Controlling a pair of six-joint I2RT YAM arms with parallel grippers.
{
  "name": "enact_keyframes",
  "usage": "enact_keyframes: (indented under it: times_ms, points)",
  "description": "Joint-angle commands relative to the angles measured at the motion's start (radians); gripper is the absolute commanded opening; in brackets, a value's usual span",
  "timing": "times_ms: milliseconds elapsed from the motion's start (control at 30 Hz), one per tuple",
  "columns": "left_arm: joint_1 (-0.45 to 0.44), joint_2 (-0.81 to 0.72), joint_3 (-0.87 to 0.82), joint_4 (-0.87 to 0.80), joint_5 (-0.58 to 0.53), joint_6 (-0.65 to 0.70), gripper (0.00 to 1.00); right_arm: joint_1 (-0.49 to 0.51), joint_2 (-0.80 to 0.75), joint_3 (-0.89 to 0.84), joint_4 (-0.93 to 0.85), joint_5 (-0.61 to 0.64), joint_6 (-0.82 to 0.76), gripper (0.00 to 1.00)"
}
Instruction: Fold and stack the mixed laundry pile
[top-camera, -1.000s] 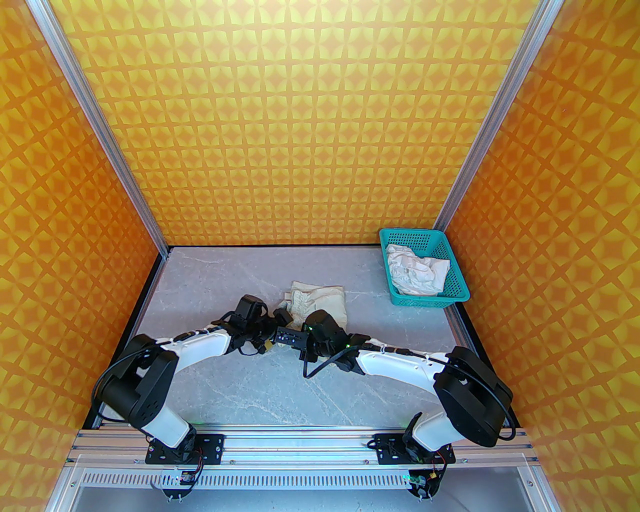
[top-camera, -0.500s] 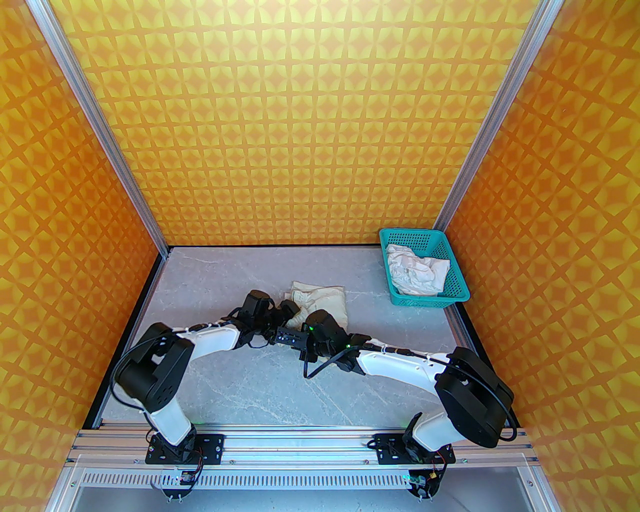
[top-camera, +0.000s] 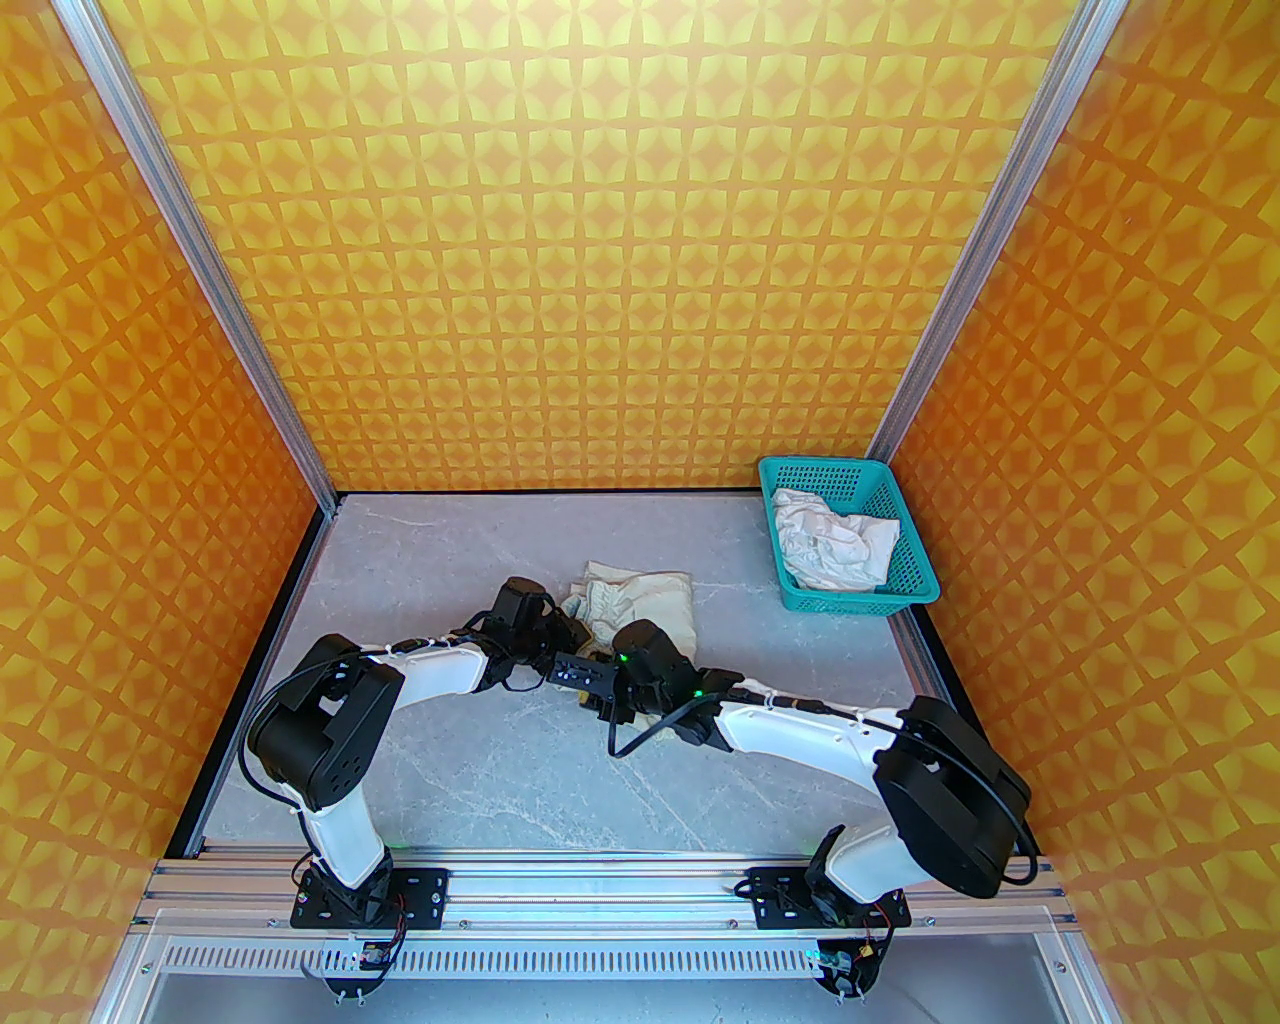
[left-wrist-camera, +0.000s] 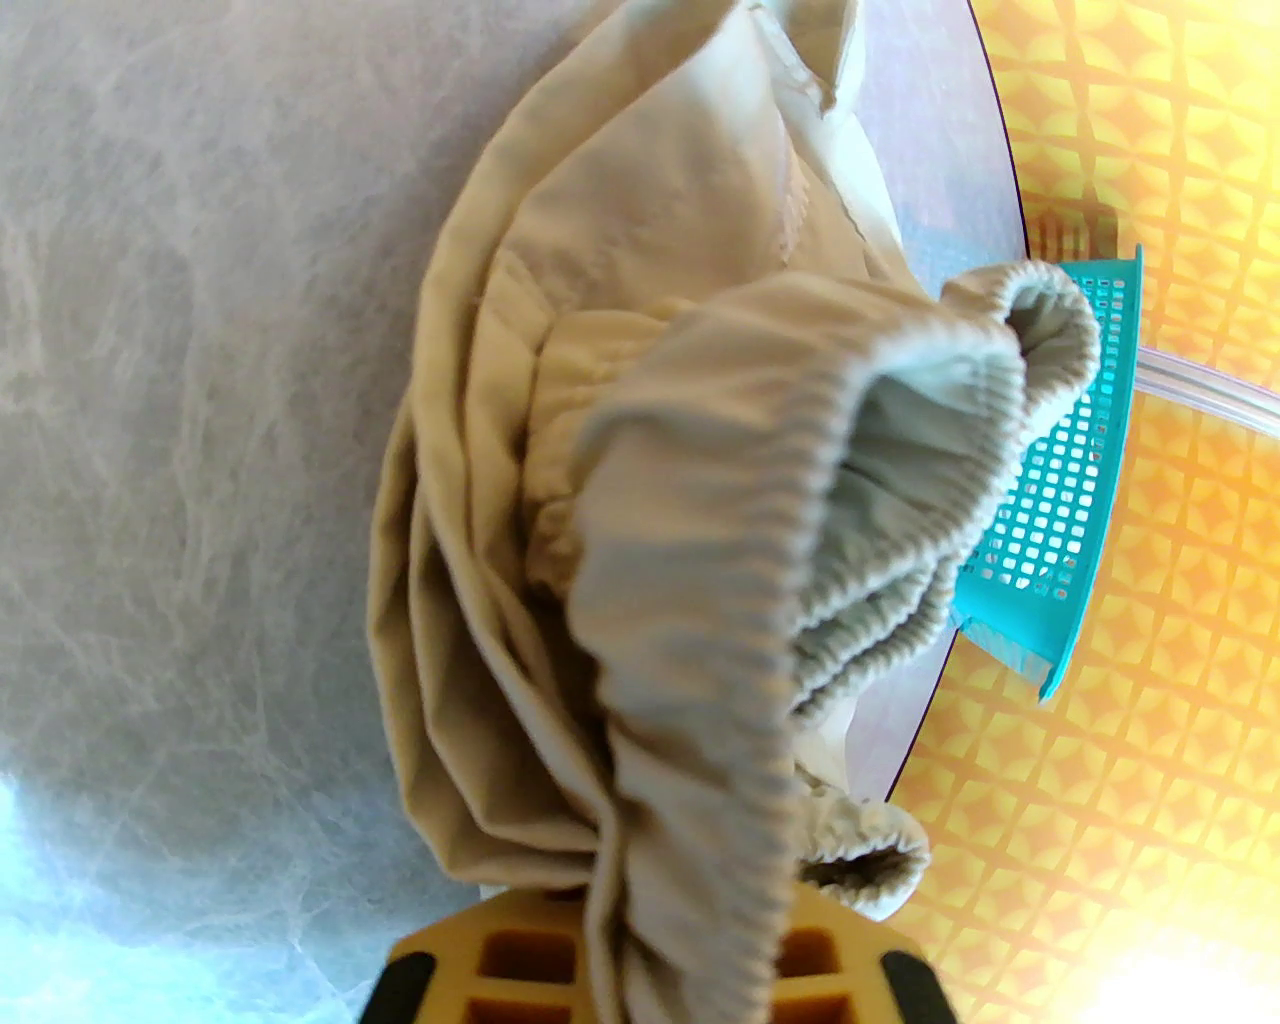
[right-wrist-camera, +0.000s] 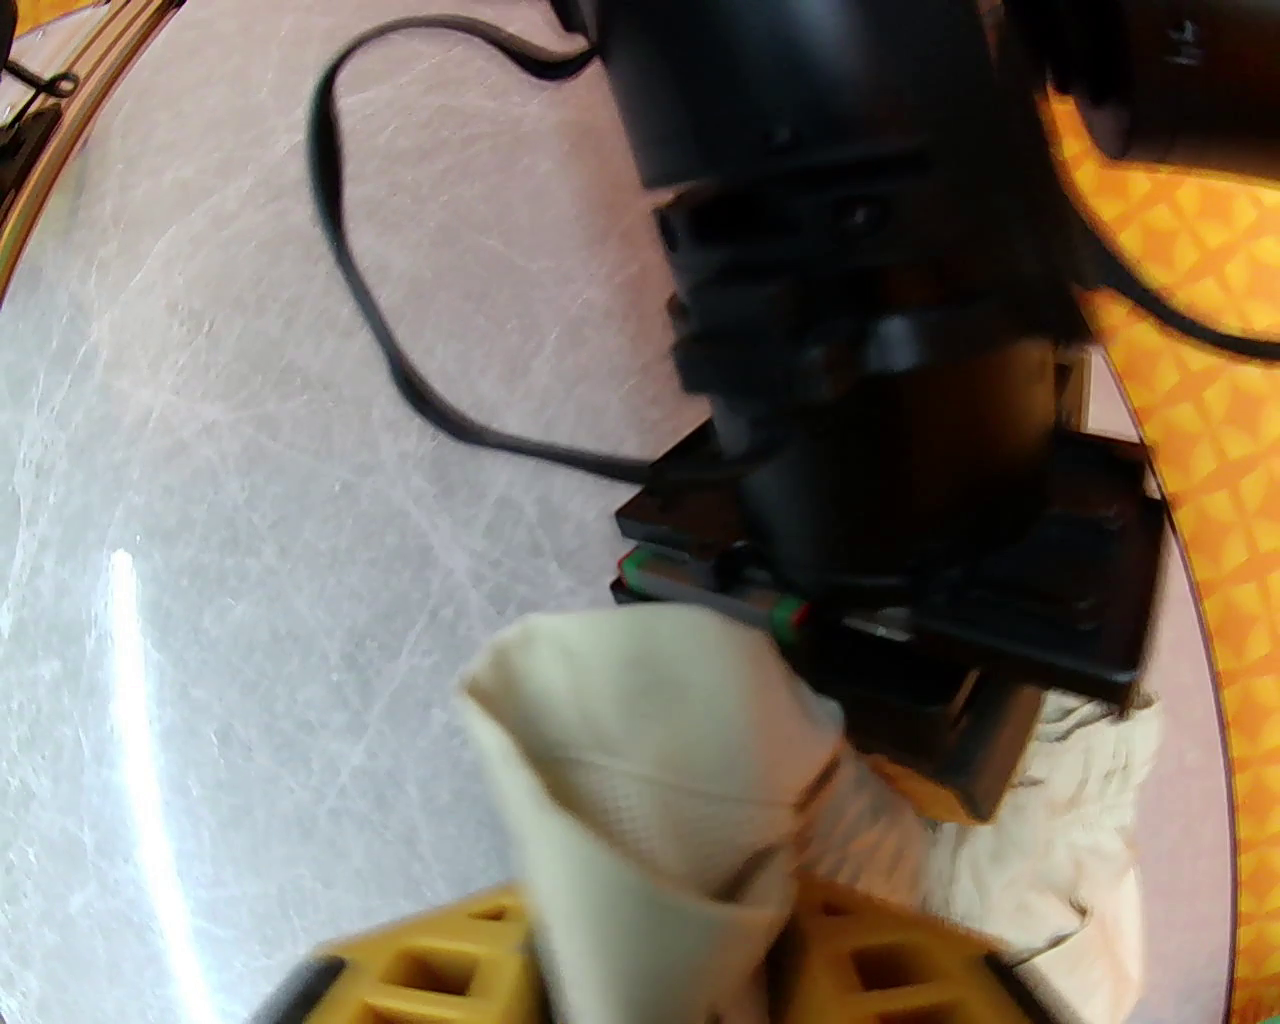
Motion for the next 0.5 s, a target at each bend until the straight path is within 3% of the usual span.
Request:
enact_keyframes:
  times_ms: [0, 100, 267, 367, 467]
  points:
    - [-0.002, -0.023, -0.017, 0.097, -0.026, 0.045, 0.00, -0.005, -0.093, -0.030, 0.040, 0.026, 0.105, 0.61]
    - [0.007, -0.030, -0.022, 0.103, -0.031, 0.105, 0.00, -0.005, -0.192, -0.083, 0.034, 0.026, 0.186, 0.74]
    - [0.046, -0.048, -0.051, 0.118, -0.024, 0.196, 0.00, -0.014, -0.338, -0.102, -0.033, 0.130, 0.345, 0.82]
    - [0.111, -0.074, -0.087, 0.113, -0.017, 0.270, 0.00, -0.044, -0.380, -0.085, -0.076, 0.197, 0.416, 0.84]
    - [0.217, -0.088, -0.083, 0.070, 0.060, 0.387, 0.00, -0.102, -0.388, -0.049, -0.123, 0.242, 0.479, 0.86]
